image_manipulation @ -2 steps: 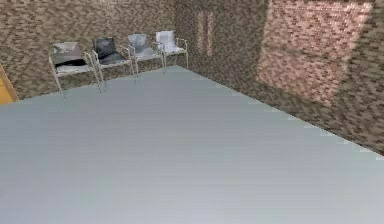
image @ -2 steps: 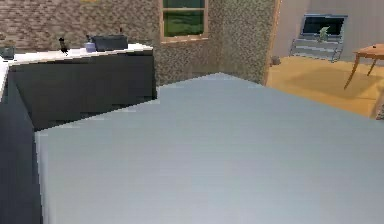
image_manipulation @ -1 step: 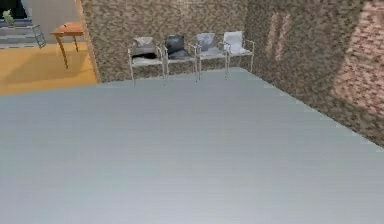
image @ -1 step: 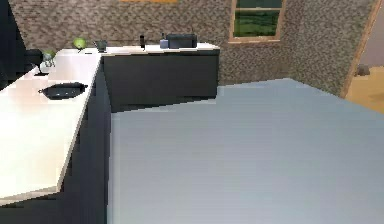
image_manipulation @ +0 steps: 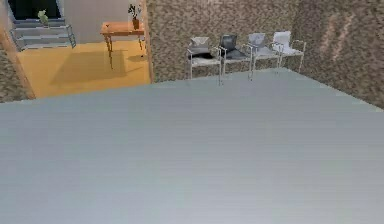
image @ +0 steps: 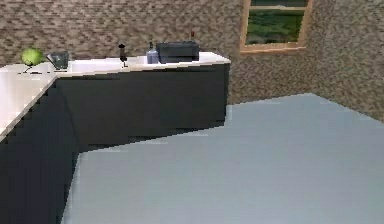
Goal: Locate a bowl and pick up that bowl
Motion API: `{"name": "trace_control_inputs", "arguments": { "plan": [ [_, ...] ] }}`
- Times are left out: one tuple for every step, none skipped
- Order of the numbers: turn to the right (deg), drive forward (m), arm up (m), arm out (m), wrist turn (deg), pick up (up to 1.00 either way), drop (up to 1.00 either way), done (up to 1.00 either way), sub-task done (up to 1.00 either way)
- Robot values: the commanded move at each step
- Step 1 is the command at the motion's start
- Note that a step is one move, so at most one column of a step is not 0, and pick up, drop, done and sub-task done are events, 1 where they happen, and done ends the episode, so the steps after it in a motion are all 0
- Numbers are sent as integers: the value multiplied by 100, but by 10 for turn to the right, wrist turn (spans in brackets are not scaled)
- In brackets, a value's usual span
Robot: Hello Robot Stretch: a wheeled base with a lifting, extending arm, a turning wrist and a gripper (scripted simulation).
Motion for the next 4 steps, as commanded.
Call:
{"name": "trace_control_inputs", "arguments": {
  "plan": [
    [-120,0,0,0,0,0,0,0,0],
    [0,5,0,0,0,0,0,0,0],
    [-60,0,0,0,0,0,0,0,0],
    [0,100,0,0,0,0,0,0,0]
  ]
}}
